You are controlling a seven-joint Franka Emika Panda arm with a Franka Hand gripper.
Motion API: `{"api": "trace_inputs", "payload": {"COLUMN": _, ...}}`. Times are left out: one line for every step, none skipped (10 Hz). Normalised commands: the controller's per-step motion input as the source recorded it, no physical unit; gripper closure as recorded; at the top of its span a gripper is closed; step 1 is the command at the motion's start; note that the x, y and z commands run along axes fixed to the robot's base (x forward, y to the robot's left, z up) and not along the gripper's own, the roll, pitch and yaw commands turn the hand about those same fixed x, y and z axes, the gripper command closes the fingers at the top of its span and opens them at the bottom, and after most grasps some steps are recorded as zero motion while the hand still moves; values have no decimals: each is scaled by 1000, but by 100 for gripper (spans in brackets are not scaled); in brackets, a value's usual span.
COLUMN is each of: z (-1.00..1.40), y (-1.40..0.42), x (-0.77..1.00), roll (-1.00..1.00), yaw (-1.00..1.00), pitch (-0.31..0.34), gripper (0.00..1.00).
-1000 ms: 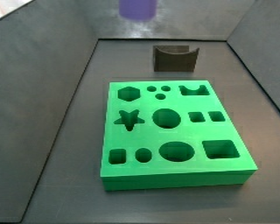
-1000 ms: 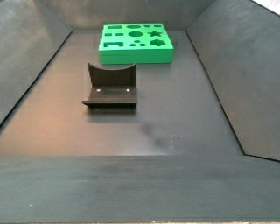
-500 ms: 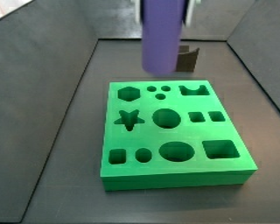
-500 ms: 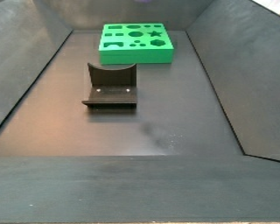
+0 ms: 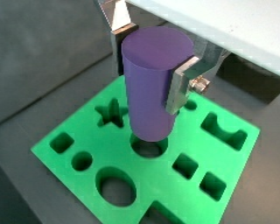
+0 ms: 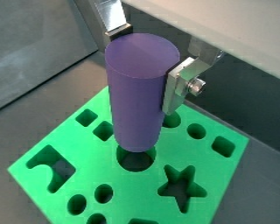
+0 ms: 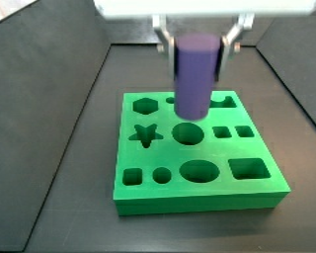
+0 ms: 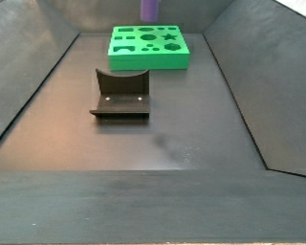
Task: Pick up the round object. Move up. Place the round object on the fixture. Regrasp the round object. Move to above the board. Insert the round object.
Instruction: Insert the round object.
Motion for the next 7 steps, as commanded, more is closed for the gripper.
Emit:
{"api": "trace_inputs", "payload": {"z": -466, "y": -60, "x": 114, "roll": 20, "yaw": 0, "pitch": -76, "gripper": 100}}
{"api": "trace_inputs", "payload": {"z": -391, "y": -31, "x": 54, "roll": 17, "yaw": 0, "pitch": -41, "gripper": 100}}
{"api": "trace_inputs", "payload": {"z": -591, "y": 0, "x": 0, "roll": 67, "yaw": 83, "pitch": -53, "gripper": 100}}
{"api": "trace_inputs", "payload": {"z": -626, "y": 0, "x": 34, "roll": 29, "yaw": 100, "pitch": -70, "gripper": 100}}
{"api": "trace_inputs", "payload": {"z": -680, "y": 6, "x": 51, "roll": 71, "yaw": 111, "pitch": -59, "gripper": 100}}
{"api": "trace_inputs", "payload": {"z": -686, "y": 29, "x": 97, "roll": 89, "yaw": 134, "pitch": -57, "gripper": 100}}
{"api": "trace_inputs", "payload": {"z": -686, "y": 83, "x": 146, "roll": 134, "yaw": 177, "pitch": -44, "gripper": 100}}
